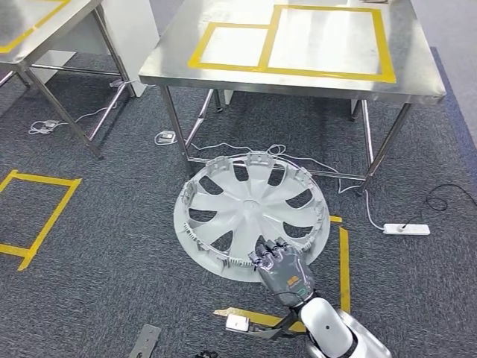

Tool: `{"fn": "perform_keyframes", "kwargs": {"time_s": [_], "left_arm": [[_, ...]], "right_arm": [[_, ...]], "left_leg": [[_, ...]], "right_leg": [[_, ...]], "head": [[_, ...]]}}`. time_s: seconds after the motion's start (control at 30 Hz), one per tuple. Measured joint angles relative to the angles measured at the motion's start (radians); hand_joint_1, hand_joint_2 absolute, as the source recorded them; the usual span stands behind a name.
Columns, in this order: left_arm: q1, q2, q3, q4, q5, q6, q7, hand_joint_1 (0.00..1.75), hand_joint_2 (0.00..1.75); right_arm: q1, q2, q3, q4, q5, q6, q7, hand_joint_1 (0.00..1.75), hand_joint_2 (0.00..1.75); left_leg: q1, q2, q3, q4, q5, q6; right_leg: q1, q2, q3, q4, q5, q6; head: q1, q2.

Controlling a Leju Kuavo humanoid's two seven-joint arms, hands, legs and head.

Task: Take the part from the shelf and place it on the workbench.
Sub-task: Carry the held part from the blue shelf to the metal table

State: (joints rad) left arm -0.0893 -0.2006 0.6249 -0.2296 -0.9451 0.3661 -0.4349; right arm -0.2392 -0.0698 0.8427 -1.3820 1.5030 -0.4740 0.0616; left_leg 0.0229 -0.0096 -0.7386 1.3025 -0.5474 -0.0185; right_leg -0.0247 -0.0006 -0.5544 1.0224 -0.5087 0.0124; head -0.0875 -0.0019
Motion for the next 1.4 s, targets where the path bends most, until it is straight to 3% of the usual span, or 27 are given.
{"fn": "perform_keyframes", "kwargs": {"time_s": [0.1, 0.17, 0.3, 0.77, 0.9, 0.97, 1.03, 1.1, 1.13, 1.17, 1.23, 1.3, 1.4], "left_arm": [[0.001, 0.001, 0.0, 0.0, 0.001, -0.001, 0.0, 0.0, 1.75], [0.0, 0.001, 0.0, 0.0, 0.0, -0.002, 0.0, 0.0, 1.75], [0.002, 0.0, 0.0, 0.0, 0.0, -0.001, 0.0, 0.0, 1.75], [0.002, -0.002, 0.0, 0.0, -0.004, 0.002, 0.0, 0.0, 1.75], [0.002, -0.002, 0.0, 0.0, -0.004, 0.002, 0.0, 0.0, 1.75], [0.001, -0.003, 0.0, 0.0, -0.004, 0.003, 0.0, 0.0, 1.75], [-0.001, -0.004, 0.0, 0.0, -0.004, 0.003, 0.0, 0.0, 1.75], [-0.002, -0.005, 0.0, 0.0, -0.004, 0.003, 0.0, 0.0, 1.75], [-0.002, -0.006, 0.0, 0.0, -0.004, 0.003, 0.0, 0.0, 1.75], [-0.001, -0.007, 0.0, 0.0, -0.004, 0.003, 0.0, 0.0, 1.75], [-0.001, -0.007, 0.0, 0.0, -0.004, 0.002, 0.0, 0.0, 1.75], [-0.002, -0.006, 0.0, 0.0, -0.005, 0.002, 0.0, 0.0, 1.75], [-0.001, -0.005, 0.0, 0.0, -0.005, 0.002, 0.0, 0.0, 1.75]], "right_arm": [[-0.001, 0.0, 0.0, 0.0, 0.0, 0.001, 0.001, 1.54, 1.75], [-0.003, 0.0, 0.0, 0.0, 0.0, 0.002, 0.001, 1.54, 1.75], [-0.003, 0.0, 0.0, 0.002, 0.0, 0.002, 0.001, 1.54, 1.75], [-0.001, 0.0, 0.0, 0.002, -0.013, 0.003, 0.014, 1.54, 1.75], [0.001, 0.0, 0.0, -0.001, -0.019, 0.003, 0.016, 1.54, 1.75], [0.001, 0.0, 0.0, -0.003, -0.02, 0.003, 0.015, 1.54, 1.75], [0.002, 0.0, 0.0, -0.004, -0.024, 0.002, 0.014, 1.54, 1.75], [0.005, -0.001, 0.0, -0.003, -0.029, 0.002, 0.013, 1.54, 1.75], [0.007, -0.001, -0.001, -0.003, -0.031, 0.002, 0.013, 1.54, 1.75], [0.009, -0.002, -0.001, -0.003, -0.032, 0.002, 0.013, 1.54, 1.75], [0.01, -0.001, -0.001, -0.002, -0.033, 0.002, 0.011, 1.54, 1.75], [0.009, -0.001, -0.001, -0.003, -0.03, 0.002, 0.009, 1.54, 1.75], [0.01, -0.001, -0.001, -0.004, -0.028, 0.002, 0.008, 1.54, 1.75]], "left_leg": [[-0.012, 0.002, 0.076, -0.173, 0.101, 0.026], [-0.021, 0.005, 0.109, -0.252, 0.119, 0.037], [-0.023, 0.003, 0.113, -0.273, 0.108, 0.014], [-0.026, 0.002, 0.113, -0.272, 0.107, 0.03], [-0.028, 0.003, 0.122, -0.289, 0.113, 0.055], [-0.022, 0.005, 0.14, -0.321, 0.126, 0.064], [-0.019, 0.006, 0.149, -0.333, 0.13, 0.067], [-0.018, 0.006, 0.15, -0.332, 0.127, 0.065], [-0.017, 0.007, 0.15, -0.329, 0.124, 0.062], [-0.014, 0.007, 0.151, -0.324, 0.12, 0.056], [-0.01, 0.007, 0.148, -0.303, 0.106, 0.039], [-0.012, 0.007, 0.142, -0.281, 0.093, 0.023], [-0.01, 0.009, 0.139, -0.27, 0.087, 0.013]], "right_leg": [[0.007, -0.006, 0.012, -0.001, -0.009, 0.0], [0.009, -0.008, 0.008, 0.002, -0.013, 0.005], [0.007, -0.012, 0.003, 0.0, -0.014, 0.007], [0.004, -0.013, 0.011, -0.018, -0.004, 0.025], [0.001, -0.013, 0.016, -0.032, 0.002, 0.042], [0.003, -0.008, -0.005, 0.008, -0.022, 0.044], [0.003, -0.002, -0.071, 0.131, -0.078, 0.045], [0.001, -0.001, -0.135, 0.238, -0.106, 0.051], [-0.001, -0.001, -0.143, 0.24, -0.091, 0.053], [-0.004, -0.003, -0.129, 0.201, -0.058, 0.057], [-0.008, -0.014, -0.072, 0.073, 0.007, 0.064], [-0.008, -0.016, -0.037, 0.007, 0.025, 0.053], [-0.006, -0.006, -0.038, 0.016, 0.019, 0.025]], "head": [[0.001, 0.0], [0.002, 0.0], [0.002, 0.0], [0.002, 0.0], [0.001, 0.0], [0.004, 0.0], [0.006, 0.0], [0.006, 0.0], [0.006, 0.0], [0.006, 0.0], [0.008, 0.0], [0.01, 0.0], [0.009, 0.0]]}}
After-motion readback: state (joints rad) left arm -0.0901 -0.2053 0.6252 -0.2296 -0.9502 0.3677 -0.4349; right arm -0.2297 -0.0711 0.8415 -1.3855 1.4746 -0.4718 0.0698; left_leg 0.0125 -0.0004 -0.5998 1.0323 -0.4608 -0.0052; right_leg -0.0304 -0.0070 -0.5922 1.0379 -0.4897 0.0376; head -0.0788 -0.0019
